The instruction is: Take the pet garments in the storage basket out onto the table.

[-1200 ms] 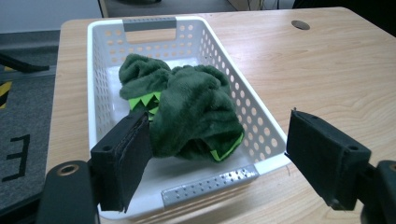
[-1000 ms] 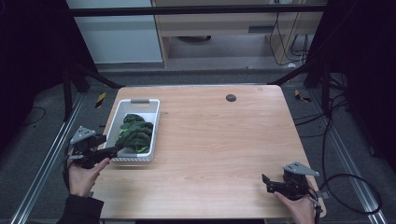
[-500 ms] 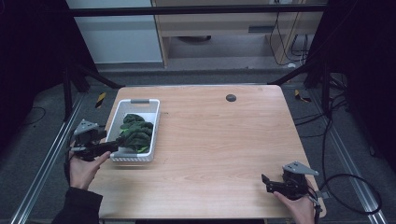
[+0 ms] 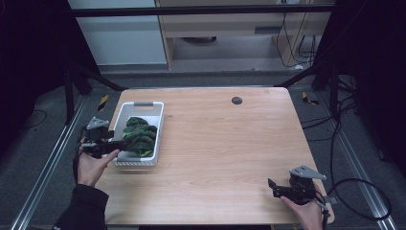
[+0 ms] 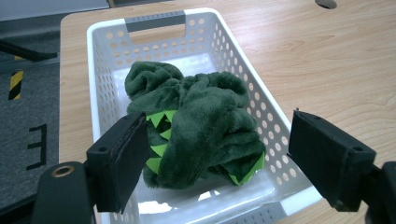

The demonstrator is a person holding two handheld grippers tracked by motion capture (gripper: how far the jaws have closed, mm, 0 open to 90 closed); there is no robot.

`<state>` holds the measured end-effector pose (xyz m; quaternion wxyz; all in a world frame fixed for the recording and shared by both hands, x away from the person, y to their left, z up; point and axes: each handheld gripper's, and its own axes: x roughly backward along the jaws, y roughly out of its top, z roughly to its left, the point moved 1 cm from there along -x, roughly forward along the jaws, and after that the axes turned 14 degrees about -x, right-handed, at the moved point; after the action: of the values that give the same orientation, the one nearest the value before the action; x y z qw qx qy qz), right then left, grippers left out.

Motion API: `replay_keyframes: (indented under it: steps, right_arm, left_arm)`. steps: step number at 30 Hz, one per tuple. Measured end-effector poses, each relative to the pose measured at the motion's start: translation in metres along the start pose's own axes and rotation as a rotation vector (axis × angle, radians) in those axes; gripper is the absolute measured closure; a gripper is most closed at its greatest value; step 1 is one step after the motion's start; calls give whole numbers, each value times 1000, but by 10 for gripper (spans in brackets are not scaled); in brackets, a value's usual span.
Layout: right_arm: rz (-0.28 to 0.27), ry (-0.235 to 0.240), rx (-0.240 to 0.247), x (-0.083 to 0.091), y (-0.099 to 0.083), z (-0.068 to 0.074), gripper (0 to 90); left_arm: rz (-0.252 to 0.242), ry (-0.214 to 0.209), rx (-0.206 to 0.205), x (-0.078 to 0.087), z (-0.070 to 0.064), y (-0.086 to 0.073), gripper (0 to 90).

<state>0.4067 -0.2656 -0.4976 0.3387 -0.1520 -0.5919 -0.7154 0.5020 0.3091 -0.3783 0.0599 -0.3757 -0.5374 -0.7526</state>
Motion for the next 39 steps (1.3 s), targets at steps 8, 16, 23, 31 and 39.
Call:
replay_keyframes:
  steps: [8, 16, 23, 31, 39]
  right_arm:
    - [0, 2, 4, -1, 1, 1, 80]
    - [-10, -3, 9, -1, 2, 0, 78]
    - [-13, 1, 0, 0, 2, 1, 78]
    - [-11, 2, 10, 0, 3, 0, 78]
    - [-11, 1, 13, -1, 2, 0, 77]
  left_arm:
    - [39, -4, -18, -8, 1, 9, 193]
    - [85, -11, -40, -21, 0, 17, 188]
    - [119, -15, -49, -31, -1, 17, 183]
    - [155, -11, -44, -40, 4, 18, 175]
    - [187, -15, -41, -49, 6, 19, 167]
